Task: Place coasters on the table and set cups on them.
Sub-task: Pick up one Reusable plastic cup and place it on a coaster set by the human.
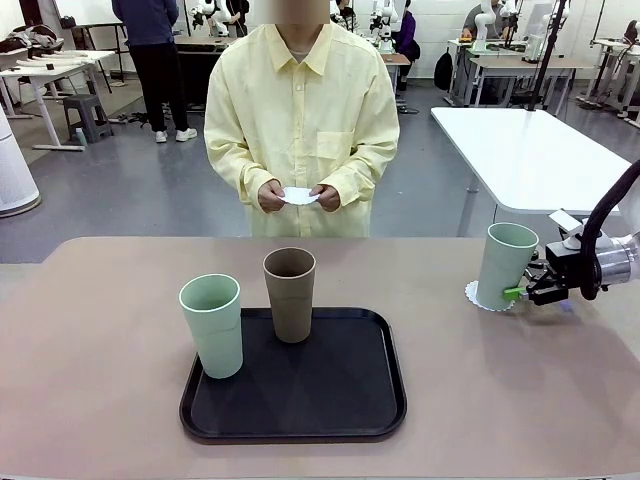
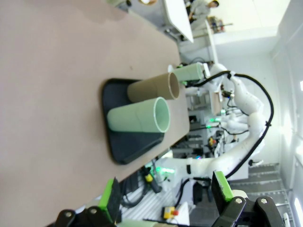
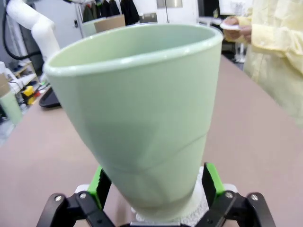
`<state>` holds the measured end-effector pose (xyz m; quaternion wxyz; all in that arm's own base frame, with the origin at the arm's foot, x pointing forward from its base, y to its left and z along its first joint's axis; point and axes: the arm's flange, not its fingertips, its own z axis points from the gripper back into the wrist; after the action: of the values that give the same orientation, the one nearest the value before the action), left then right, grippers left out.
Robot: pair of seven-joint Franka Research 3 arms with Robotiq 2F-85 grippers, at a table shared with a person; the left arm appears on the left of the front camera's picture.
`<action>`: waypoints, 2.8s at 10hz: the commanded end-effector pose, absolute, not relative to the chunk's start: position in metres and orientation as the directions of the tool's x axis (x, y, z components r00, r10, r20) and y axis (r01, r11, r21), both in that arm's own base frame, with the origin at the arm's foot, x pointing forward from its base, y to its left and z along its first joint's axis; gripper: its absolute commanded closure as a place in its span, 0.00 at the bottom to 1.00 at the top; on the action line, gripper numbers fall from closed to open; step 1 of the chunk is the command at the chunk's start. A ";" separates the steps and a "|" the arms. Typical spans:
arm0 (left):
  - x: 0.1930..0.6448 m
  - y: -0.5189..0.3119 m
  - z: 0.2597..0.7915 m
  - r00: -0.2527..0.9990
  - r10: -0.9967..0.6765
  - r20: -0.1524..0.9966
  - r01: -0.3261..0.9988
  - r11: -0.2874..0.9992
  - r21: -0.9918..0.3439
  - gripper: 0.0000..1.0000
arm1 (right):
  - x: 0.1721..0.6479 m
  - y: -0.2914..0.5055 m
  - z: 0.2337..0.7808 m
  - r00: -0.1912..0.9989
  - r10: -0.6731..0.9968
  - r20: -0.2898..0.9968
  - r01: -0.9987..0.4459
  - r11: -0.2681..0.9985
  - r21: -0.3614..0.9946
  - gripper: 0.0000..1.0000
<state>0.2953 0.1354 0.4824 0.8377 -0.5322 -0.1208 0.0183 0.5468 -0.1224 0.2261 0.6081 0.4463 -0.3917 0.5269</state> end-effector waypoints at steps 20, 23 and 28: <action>0.297 0.135 0.483 0.968 0.159 0.195 0.112 0.420 -0.900 0.00 | 0.358 -0.021 0.493 0.269 0.878 0.395 -0.943 0.324 -0.079 0.00; 0.297 0.135 0.483 0.968 0.159 0.195 0.112 0.420 -0.900 0.00 | 0.337 0.007 0.536 0.318 0.915 0.250 -0.930 0.352 -0.106 0.00; 0.297 0.135 0.483 0.968 0.159 0.195 0.112 0.420 -0.900 0.00 | 0.334 0.005 0.542 0.304 0.916 0.261 -0.929 0.346 -0.134 0.00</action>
<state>0.2954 0.1353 0.4823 0.8377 -0.5323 -0.1206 0.0183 0.3370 0.0052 0.5458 0.8029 0.0326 -0.1407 0.5783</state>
